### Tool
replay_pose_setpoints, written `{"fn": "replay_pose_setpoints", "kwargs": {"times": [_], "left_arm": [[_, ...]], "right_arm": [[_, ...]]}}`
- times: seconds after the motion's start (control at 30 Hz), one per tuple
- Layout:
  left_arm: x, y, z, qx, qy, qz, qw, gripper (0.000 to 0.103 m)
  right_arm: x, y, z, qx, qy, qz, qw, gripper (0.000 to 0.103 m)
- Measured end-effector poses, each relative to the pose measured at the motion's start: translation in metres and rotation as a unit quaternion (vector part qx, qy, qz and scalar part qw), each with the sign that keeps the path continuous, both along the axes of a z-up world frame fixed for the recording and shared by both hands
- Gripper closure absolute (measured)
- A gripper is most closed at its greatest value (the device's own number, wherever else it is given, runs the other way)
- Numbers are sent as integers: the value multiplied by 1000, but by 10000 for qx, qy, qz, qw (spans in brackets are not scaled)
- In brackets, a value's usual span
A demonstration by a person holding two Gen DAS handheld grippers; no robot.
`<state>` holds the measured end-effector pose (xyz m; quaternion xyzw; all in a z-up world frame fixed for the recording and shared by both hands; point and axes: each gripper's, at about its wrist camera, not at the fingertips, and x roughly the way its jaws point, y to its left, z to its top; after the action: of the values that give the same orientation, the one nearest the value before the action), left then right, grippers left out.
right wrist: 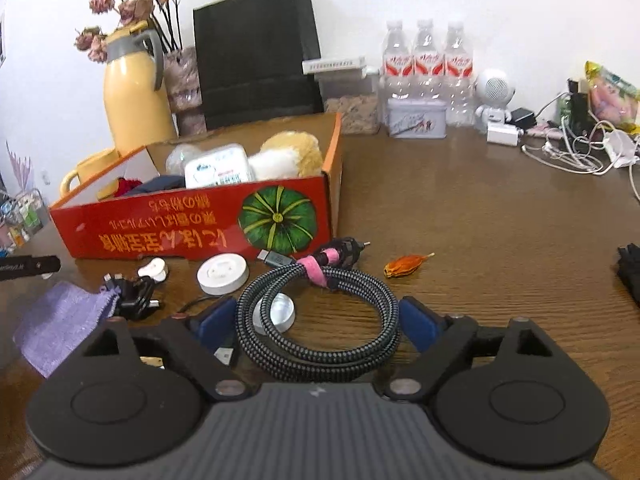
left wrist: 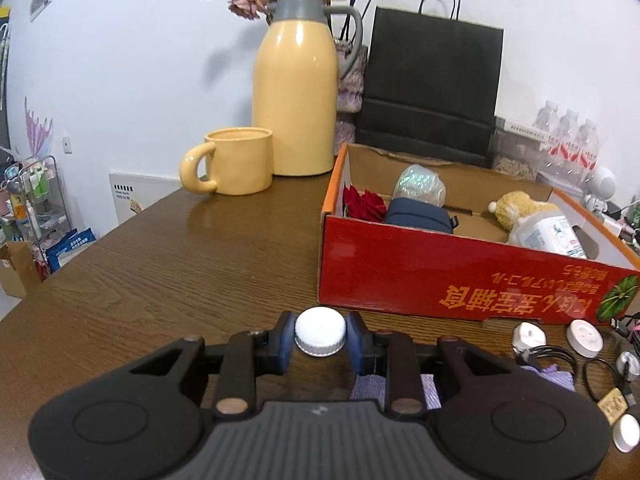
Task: Organize objects
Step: 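Grasp the small white cap with the left tool while the right tool grasps the braided cable, then carry the white cap and braided cable into the box and open both tools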
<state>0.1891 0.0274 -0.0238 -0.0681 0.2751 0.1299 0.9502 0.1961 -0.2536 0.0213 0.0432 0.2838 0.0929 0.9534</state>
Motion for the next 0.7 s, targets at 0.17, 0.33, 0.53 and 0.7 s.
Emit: {"fn": "replay_pose_setpoints", "kwargs": {"times": [0.17,0.33,0.53,0.7], "left_arm": [[-17,-3,10,-32,-193,-98,9998,77],[-25,-11,27,-47,-419,-264,9988,77],[-20,-27,48,0,-659,-581,9961,77],[-4,-37,56,4,-749,-732,9945,77]], "right_arm": [[-20,3,6,83,-385,-59,9992,15],[-43,8,15,53,-1021,-195,9946,15],[-41,23,29,-49,-1339,20,9910,15],[-30,47,43,-175,-1514,270,9880,15]]}}
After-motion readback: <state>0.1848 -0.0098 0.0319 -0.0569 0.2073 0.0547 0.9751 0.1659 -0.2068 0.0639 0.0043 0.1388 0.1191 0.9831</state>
